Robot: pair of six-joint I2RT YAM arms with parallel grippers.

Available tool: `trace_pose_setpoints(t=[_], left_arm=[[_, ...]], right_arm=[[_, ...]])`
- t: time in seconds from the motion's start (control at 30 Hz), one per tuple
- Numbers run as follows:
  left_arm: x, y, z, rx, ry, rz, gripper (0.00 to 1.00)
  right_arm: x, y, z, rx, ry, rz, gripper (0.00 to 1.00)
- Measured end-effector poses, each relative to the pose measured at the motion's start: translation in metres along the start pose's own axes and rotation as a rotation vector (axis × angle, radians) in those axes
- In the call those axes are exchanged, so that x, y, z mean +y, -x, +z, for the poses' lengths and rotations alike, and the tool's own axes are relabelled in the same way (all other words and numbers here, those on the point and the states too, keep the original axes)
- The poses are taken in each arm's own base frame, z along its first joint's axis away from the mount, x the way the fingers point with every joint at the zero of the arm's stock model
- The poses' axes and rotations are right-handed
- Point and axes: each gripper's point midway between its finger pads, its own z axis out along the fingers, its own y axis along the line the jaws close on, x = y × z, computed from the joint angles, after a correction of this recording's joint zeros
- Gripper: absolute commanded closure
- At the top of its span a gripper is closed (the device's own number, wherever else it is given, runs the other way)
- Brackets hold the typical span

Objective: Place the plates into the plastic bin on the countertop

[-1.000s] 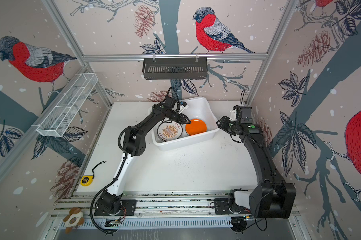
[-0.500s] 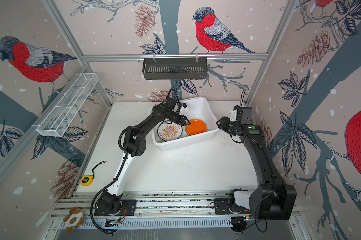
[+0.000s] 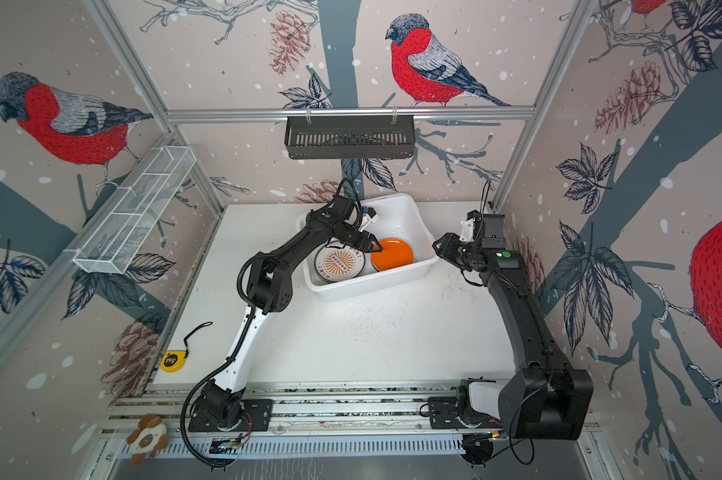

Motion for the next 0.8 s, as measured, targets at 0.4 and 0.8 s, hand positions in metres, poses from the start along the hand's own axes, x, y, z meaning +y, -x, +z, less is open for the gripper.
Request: trace_pose_setpoints(t=[0.4, 0.8], left_arm=[[-0.032, 0.071, -0.083, -0.176, 0.177, 0.262, 0.25], [-0.037, 0.086, -0.218, -0.287, 0.483, 0.349, 0.07]], right_arm=[[0.002, 0.025, 0.002, -0.079, 0.03, -0.019, 0.39], [-0.035, 0.082, 0.014, -0.292, -0.061, -0.002, 0.0]])
